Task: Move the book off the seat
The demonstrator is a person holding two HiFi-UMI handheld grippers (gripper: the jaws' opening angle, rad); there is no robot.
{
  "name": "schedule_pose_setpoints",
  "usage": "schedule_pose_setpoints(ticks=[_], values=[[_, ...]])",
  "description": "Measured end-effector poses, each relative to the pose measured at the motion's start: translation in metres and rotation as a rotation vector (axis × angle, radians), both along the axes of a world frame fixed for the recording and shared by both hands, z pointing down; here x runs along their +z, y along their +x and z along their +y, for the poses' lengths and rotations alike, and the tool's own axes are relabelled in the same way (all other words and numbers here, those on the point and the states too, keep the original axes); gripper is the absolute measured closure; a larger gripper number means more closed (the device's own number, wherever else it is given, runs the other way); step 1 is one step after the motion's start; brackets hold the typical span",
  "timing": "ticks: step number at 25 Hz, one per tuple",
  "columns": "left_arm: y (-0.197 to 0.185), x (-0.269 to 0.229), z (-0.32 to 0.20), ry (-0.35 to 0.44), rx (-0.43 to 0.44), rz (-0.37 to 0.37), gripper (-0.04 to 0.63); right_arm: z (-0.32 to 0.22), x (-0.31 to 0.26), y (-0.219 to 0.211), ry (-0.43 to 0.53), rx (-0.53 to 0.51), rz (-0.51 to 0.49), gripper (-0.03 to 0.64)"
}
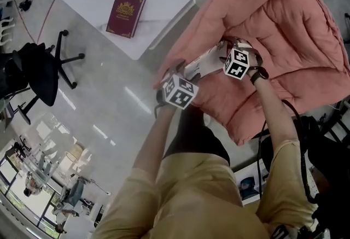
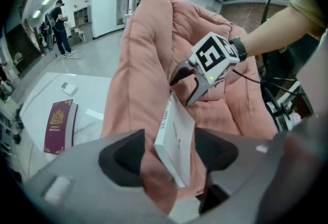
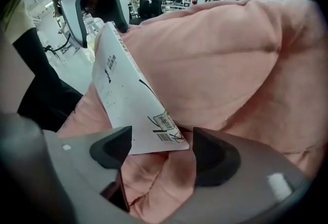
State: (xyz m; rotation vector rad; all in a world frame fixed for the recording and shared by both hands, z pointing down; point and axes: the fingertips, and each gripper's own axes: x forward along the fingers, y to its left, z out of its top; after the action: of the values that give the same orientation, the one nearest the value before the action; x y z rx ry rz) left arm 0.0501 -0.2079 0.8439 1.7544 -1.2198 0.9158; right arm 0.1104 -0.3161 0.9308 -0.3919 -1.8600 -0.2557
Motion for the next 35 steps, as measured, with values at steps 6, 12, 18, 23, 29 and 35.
schedule_pose_setpoints(ticks=[6, 12, 18, 23, 29, 35], values=[[-0.005, 0.010, -0.001, 0.004, -0.020, -0.029, 0.350, -0.005, 0.027, -0.008, 0.013, -0.070, 0.041, 0.289], [-0.006, 0.008, 0.001, 0.021, -0.024, -0.061, 0.502, -0.010, 0.039, -0.003, 0.063, -0.121, 0.084, 0.391], [0.004, 0.005, 0.004, 0.026, 0.012, -0.045, 0.534, -0.011, 0.037, 0.012, 0.140, -0.192, 0.122, 0.499], [0.019, -0.005, 0.018, 0.016, 0.091, -0.038, 0.538, 0.003, 0.017, 0.039, 0.147, -0.175, 0.115, 0.537], [0.056, -0.025, 0.053, 0.033, 0.206, -0.009, 0.544, 0.034, -0.022, 0.088, 0.164, -0.215, 0.140, 0.552], [0.095, -0.075, 0.086, 0.083, 0.388, 0.021, 0.541, 0.085, -0.087, 0.156, 0.131, -0.228, 0.178, 0.569]])
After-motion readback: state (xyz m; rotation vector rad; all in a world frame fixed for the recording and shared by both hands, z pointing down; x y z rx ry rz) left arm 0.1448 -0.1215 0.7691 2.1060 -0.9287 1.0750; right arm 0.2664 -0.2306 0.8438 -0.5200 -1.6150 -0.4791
